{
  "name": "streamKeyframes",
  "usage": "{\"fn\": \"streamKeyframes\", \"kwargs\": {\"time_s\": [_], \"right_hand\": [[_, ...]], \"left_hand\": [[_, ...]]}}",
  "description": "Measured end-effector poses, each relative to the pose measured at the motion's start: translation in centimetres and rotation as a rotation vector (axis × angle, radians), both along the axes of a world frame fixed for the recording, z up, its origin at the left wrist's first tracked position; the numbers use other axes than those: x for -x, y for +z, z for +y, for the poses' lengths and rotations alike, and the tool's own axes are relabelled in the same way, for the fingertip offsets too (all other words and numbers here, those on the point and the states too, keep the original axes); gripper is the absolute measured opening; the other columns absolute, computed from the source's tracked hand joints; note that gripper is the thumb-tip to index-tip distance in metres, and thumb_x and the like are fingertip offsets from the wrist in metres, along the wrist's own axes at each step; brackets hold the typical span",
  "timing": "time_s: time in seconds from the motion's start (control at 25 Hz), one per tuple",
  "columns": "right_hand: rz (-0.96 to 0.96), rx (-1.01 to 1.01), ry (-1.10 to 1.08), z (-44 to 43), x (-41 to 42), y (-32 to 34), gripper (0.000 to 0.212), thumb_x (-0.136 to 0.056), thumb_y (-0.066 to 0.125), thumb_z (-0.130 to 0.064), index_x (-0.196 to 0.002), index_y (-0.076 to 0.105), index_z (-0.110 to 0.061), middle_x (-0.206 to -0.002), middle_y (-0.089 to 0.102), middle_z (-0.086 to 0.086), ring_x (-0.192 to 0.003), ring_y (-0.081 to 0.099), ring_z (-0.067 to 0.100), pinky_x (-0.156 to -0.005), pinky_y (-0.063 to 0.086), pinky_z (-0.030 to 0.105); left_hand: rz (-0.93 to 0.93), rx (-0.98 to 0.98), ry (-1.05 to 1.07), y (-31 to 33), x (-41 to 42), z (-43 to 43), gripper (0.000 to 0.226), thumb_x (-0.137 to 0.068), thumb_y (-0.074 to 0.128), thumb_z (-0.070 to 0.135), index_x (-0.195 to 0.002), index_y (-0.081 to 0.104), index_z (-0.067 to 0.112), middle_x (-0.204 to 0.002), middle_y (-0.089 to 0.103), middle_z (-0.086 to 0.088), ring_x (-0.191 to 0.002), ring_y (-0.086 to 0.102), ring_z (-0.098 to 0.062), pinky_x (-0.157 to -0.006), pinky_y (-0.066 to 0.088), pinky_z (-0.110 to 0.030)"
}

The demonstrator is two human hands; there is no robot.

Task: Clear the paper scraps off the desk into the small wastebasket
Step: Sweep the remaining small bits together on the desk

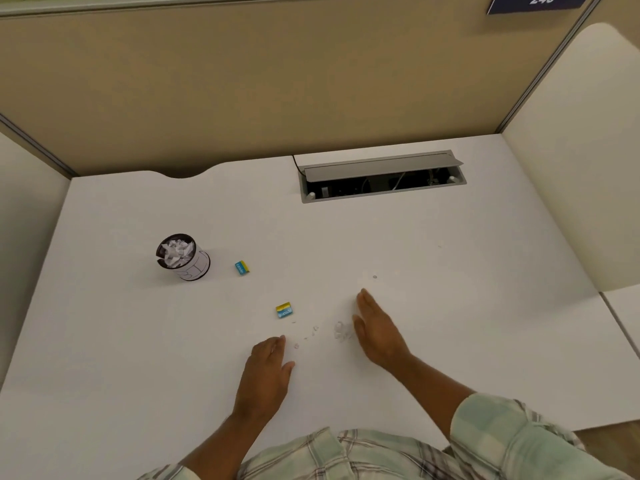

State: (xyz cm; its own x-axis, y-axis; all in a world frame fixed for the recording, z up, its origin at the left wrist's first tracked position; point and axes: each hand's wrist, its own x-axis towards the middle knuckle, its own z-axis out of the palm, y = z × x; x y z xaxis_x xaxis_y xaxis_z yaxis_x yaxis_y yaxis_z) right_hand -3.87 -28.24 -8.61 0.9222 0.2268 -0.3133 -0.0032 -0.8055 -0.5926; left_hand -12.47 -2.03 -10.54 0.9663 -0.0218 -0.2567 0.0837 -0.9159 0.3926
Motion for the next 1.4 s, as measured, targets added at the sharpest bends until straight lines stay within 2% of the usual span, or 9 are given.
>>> {"fn": "streamKeyframes", "kwargs": {"time_s": [0.08, 0.24, 0.6, 0.72, 0.8, 0.88, 0.96, 1.04, 1.4], "right_hand": [[0.0, 0.069, -0.082, -1.9, -3.3, 0.4, 0.061, -0.108, 0.036, -0.027, -0.158, 0.016, 0.0, -0.169, 0.011, 0.014, -0.157, 0.011, 0.025, -0.126, 0.008, 0.028], [0.128, 0.223, 0.028, -3.4, -6.7, 0.4, 0.067, -0.107, 0.034, -0.032, -0.159, 0.006, 0.0, -0.169, 0.001, 0.017, -0.157, 0.004, 0.031, -0.127, 0.014, 0.042], [0.054, 0.272, 0.381, 1.6, 1.2, -1.9, 0.07, -0.104, 0.027, -0.034, -0.159, -0.003, -0.002, -0.168, -0.013, 0.015, -0.157, -0.008, 0.031, -0.124, -0.004, 0.035], [0.064, 0.248, 0.435, 2.6, 3.3, -2.0, 0.07, -0.104, 0.026, -0.037, -0.159, -0.003, -0.006, -0.168, -0.014, 0.01, -0.157, -0.01, 0.025, -0.124, -0.007, 0.032], [0.092, 0.134, 0.372, 2.5, 3.2, -1.4, 0.066, -0.106, 0.03, -0.036, -0.161, 0.005, -0.008, -0.17, -0.004, 0.006, -0.157, -0.001, 0.021, -0.124, -0.001, 0.026], [0.067, -0.002, 0.182, 2.0, 2.5, -0.7, 0.059, -0.106, 0.039, -0.033, -0.158, 0.025, -0.008, -0.167, 0.022, 0.006, -0.154, 0.023, 0.021, -0.124, 0.014, 0.024], [0.024, -0.025, -0.076, 1.2, 1.9, -0.4, 0.052, -0.103, 0.051, -0.03, -0.149, 0.044, -0.007, -0.15, 0.047, 0.009, -0.138, 0.047, 0.025, -0.117, 0.035, 0.031], [0.093, 0.009, -0.253, 0.5, 1.5, -0.6, 0.048, -0.096, 0.064, -0.028, -0.14, 0.054, -0.009, -0.134, 0.054, 0.009, -0.122, 0.058, 0.025, -0.105, 0.048, 0.037], [0.196, 0.024, -0.114, 4.5, 1.6, -1.4, 0.05, -0.088, 0.074, -0.02, -0.134, 0.055, -0.015, -0.125, 0.055, 0.006, -0.112, 0.061, 0.022, -0.098, 0.052, 0.03]], "left_hand": [[0.057, 0.044, 0.089, 0.1, -0.8, 0.1, 0.058, -0.101, 0.058, 0.035, -0.151, 0.044, 0.008, -0.146, 0.051, -0.006, -0.135, 0.047, -0.021, -0.114, 0.039, -0.029], [0.146, 0.156, 0.222, 0.2, -2.4, -0.1, 0.055, -0.096, 0.066, 0.031, -0.145, 0.052, 0.009, -0.141, 0.053, -0.005, -0.126, 0.056, -0.021, -0.109, 0.047, -0.029], [0.178, 0.143, 0.214, 0.0, -3.9, -0.9, 0.062, -0.092, 0.072, 0.033, -0.146, 0.05, 0.011, -0.14, 0.05, -0.003, -0.13, 0.051, -0.018, -0.111, 0.041, -0.025], [0.191, 0.164, 0.219, 0.2, -4.8, -1.3, 0.063, -0.092, 0.072, 0.029, -0.148, 0.049, 0.012, -0.137, 0.052, -0.004, -0.125, 0.057, -0.02, -0.108, 0.048, -0.028], [0.209, 0.177, 0.22, 0.2, -5.5, -1.4, 0.063, -0.093, 0.072, 0.029, -0.149, 0.048, 0.013, -0.138, 0.053, -0.005, -0.124, 0.057, -0.021, -0.107, 0.049, -0.031], [0.22, 0.204, 0.224, 0.2, -6.1, -1.6, 0.063, -0.093, 0.072, 0.028, -0.149, 0.048, 0.013, -0.143, 0.053, -0.007, -0.129, 0.054, -0.023, -0.111, 0.047, -0.033], [0.225, 0.223, 0.22, 0.1, -6.5, -1.9, 0.062, -0.093, 0.071, 0.026, -0.149, 0.049, 0.013, -0.149, 0.05, -0.009, -0.135, 0.051, -0.024, -0.115, 0.043, -0.034], [0.227, 0.222, 0.211, 0.0, -6.9, -2.3, 0.059, -0.093, 0.072, 0.024, -0.147, 0.052, 0.011, -0.15, 0.051, -0.01, -0.135, 0.052, -0.025, -0.116, 0.041, -0.035], [0.229, 0.282, 0.13, 0.4, -6.7, -5.4, 0.044, -0.089, 0.076, 0.02, -0.13, 0.067, 0.01, -0.124, 0.067, -0.006, -0.112, 0.064, -0.019, -0.095, 0.042, -0.015]]}}
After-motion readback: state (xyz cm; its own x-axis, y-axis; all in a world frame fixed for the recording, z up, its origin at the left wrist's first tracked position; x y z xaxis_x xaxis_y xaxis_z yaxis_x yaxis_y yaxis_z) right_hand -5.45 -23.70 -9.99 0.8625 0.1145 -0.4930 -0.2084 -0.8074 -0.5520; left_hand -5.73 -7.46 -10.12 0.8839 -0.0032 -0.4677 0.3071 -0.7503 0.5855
